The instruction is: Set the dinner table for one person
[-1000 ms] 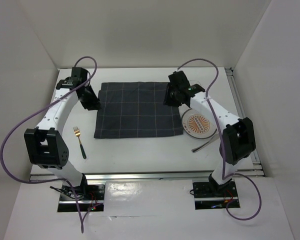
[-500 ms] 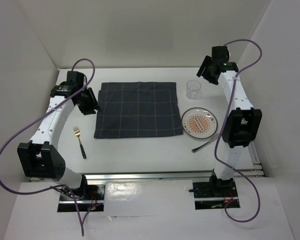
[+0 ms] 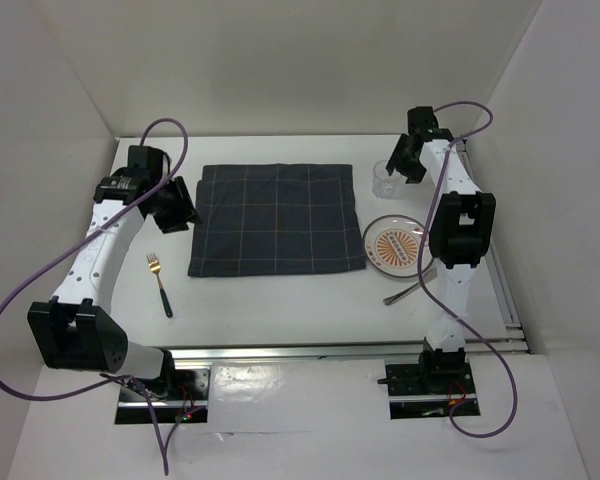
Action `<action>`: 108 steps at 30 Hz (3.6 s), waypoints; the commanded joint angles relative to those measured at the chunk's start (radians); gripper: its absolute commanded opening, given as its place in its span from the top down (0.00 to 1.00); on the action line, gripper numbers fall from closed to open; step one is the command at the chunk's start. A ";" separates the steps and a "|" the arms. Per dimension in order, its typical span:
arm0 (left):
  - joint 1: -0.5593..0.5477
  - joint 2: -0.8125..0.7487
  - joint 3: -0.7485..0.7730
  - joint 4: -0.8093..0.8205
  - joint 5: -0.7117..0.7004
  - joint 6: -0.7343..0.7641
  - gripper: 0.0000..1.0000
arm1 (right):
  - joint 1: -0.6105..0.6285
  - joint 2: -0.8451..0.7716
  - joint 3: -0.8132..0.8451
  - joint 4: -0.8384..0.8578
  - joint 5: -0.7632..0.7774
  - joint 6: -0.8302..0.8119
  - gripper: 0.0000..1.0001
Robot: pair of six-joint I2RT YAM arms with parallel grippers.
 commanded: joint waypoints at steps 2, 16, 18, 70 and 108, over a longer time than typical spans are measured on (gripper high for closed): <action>-0.001 -0.036 -0.011 -0.011 0.010 0.027 0.48 | -0.006 0.011 0.052 -0.009 0.018 0.011 0.47; -0.001 -0.026 -0.001 -0.011 0.010 0.045 0.49 | -0.006 -0.052 0.079 0.021 0.016 -0.015 1.00; -0.001 -0.026 0.009 -0.011 0.010 0.046 0.49 | -0.006 -0.078 0.090 0.021 0.016 -0.024 1.00; -0.001 -0.076 -0.071 -0.020 0.011 0.036 0.49 | 0.265 0.204 0.403 -0.012 -0.004 -0.036 0.30; -0.079 -0.130 -0.111 0.029 0.174 0.116 0.48 | -0.204 -1.604 -1.511 0.287 -0.441 0.583 0.23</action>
